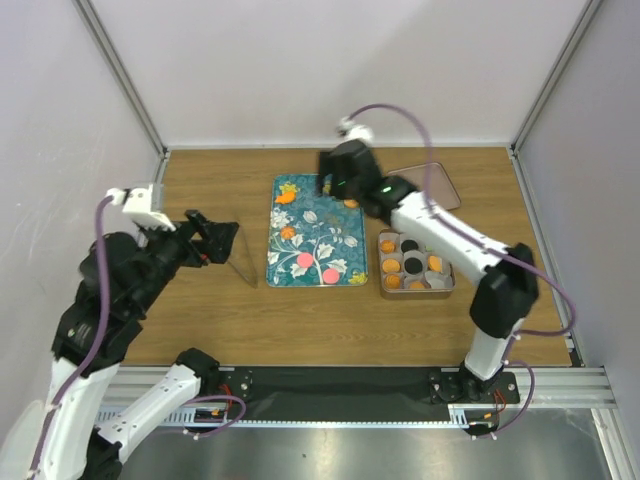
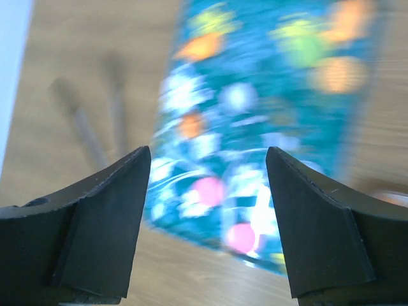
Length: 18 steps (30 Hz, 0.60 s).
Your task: Pack the cookies
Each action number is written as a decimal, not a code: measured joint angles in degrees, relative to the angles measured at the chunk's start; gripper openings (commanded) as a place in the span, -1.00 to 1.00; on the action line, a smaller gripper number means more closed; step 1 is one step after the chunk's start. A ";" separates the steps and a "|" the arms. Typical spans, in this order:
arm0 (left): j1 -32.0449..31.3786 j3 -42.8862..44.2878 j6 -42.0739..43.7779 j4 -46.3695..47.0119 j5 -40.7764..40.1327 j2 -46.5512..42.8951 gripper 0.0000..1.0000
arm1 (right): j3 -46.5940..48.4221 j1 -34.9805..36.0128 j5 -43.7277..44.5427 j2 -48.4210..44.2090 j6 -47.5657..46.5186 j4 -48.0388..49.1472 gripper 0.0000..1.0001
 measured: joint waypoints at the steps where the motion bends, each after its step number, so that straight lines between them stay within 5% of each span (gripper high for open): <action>1: 0.00 -1.01 -0.04 0.57 0.61 0.50 0.88 | -1.92 -3.21 -0.02 -2.47 0.42 -0.94 0.55; 10: 0.00 -10.21 -0.81 6.40 7.06 8.13 0.86 | -6.88 -30.25 -2.36 -6.84 0.37 -6.95 0.40; 18: 0.00 -13.51 -1.03 9.84 11.34 11.06 0.86 | -0.39 -41.55 -5.16 6.69 -2.34 -8.72 0.25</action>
